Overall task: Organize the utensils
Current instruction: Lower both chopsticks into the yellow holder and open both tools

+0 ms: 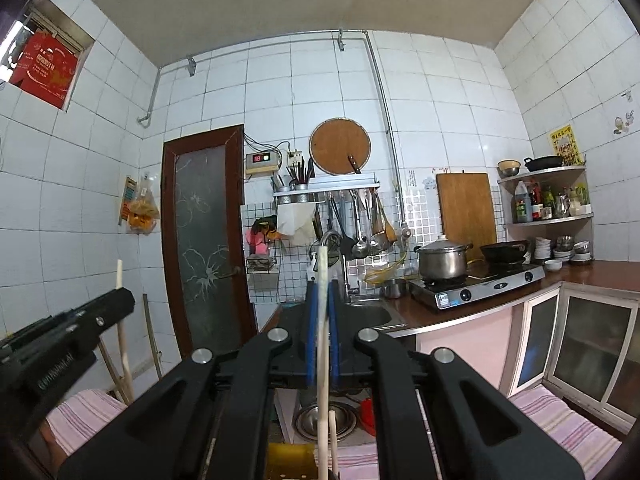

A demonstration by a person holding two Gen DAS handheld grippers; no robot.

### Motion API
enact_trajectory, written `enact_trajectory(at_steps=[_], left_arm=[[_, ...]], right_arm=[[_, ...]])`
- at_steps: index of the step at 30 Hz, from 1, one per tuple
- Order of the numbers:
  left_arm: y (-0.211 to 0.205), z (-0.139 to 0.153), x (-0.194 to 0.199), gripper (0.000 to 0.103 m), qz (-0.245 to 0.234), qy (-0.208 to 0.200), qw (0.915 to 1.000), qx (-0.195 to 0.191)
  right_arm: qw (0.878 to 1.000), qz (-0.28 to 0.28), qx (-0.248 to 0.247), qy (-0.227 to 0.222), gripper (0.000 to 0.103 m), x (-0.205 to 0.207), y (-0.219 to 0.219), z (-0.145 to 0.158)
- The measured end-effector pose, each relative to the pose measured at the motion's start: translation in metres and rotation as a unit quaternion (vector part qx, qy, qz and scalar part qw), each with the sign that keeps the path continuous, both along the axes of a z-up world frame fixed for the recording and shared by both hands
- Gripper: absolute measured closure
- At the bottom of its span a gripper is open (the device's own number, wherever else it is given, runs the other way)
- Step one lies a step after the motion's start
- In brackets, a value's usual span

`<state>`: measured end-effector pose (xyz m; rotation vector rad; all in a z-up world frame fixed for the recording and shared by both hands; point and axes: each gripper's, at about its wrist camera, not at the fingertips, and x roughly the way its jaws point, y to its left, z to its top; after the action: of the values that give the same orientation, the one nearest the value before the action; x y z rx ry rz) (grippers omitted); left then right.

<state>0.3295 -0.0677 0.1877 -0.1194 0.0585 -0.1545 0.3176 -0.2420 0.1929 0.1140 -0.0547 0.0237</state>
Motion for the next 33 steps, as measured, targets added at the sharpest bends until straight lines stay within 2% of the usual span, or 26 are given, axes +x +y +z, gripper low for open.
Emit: enact_trajectory(at_steps=[7, 10, 20, 33], left_arm=[[-0.005, -0.026, 0.021, 0.099, 0.011, 0.006, 0.9997, 0.019], [-0.002, -0.032, 0.027, 0.099, 0.015, 0.011, 0.9998, 0.011], [0.005, -0.014, 0.032, 0.099, 0.016, 0.0, 0.9999, -0.002], [0.002, -0.039, 0.048, 0.099, 0.033, 0.008, 0.9994, 0.009]], right_arm=[[1.0, 0.006, 0.008, 0.018, 0.098, 0.02, -0.006, -0.03], [1.0, 0.006, 0.009, 0.022, 0.097, 0.022, -0.008, -0.037], [1.0, 0.008, 0.009, 0.018, 0.097, 0.023, -0.008, -0.032], [0.999, 0.01, 0.0, 0.039, 0.097, 0.031, -0.003, -0.055]])
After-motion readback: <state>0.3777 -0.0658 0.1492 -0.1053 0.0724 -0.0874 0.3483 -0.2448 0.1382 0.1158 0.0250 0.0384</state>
